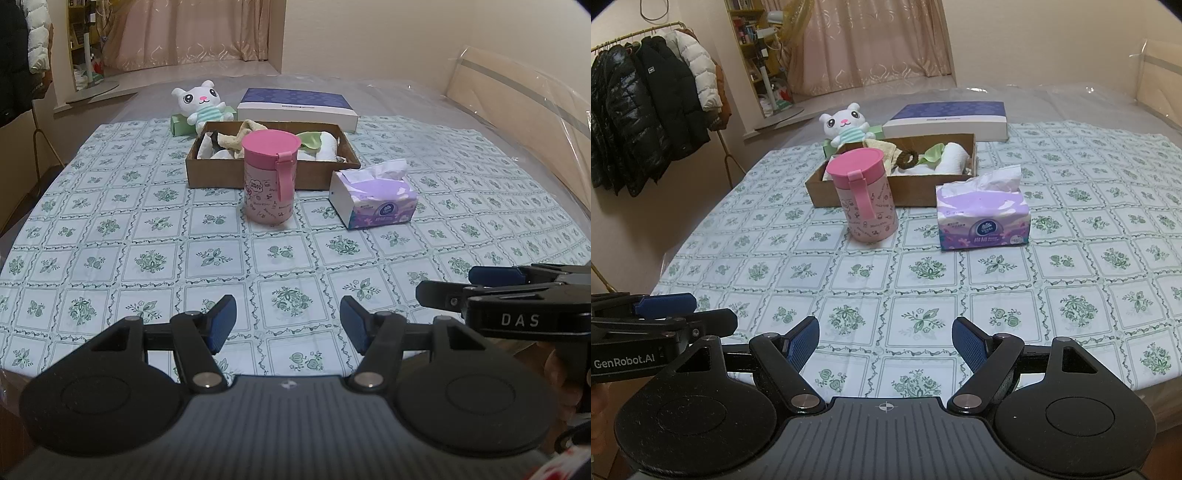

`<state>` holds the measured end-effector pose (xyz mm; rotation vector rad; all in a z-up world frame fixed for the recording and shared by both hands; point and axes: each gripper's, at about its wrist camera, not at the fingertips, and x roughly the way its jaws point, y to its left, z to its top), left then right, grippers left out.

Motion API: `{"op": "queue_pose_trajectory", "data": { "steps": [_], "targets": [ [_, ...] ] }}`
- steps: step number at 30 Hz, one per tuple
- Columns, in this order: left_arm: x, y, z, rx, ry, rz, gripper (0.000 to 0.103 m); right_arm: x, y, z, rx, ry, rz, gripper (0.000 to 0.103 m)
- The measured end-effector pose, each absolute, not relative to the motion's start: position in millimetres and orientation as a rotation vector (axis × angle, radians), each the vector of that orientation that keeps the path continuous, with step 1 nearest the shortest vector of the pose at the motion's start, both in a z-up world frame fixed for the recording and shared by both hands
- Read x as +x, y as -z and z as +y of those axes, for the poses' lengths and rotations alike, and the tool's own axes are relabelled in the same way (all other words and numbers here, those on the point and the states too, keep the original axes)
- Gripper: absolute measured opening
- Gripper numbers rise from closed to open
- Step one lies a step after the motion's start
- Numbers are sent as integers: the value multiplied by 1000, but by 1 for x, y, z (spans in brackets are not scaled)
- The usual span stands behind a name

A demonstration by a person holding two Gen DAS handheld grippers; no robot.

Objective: Organize soft objects

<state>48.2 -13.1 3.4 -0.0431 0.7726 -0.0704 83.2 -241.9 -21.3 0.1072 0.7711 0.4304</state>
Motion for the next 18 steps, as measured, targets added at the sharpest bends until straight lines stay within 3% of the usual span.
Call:
{"op": "queue_pose_trajectory", "data": {
  "steps": [18],
  "targets": [
    [48, -3, -13, -42, 73, 772, 60, 84, 23, -241, 110, -430, 773, 79]
  ]
}}
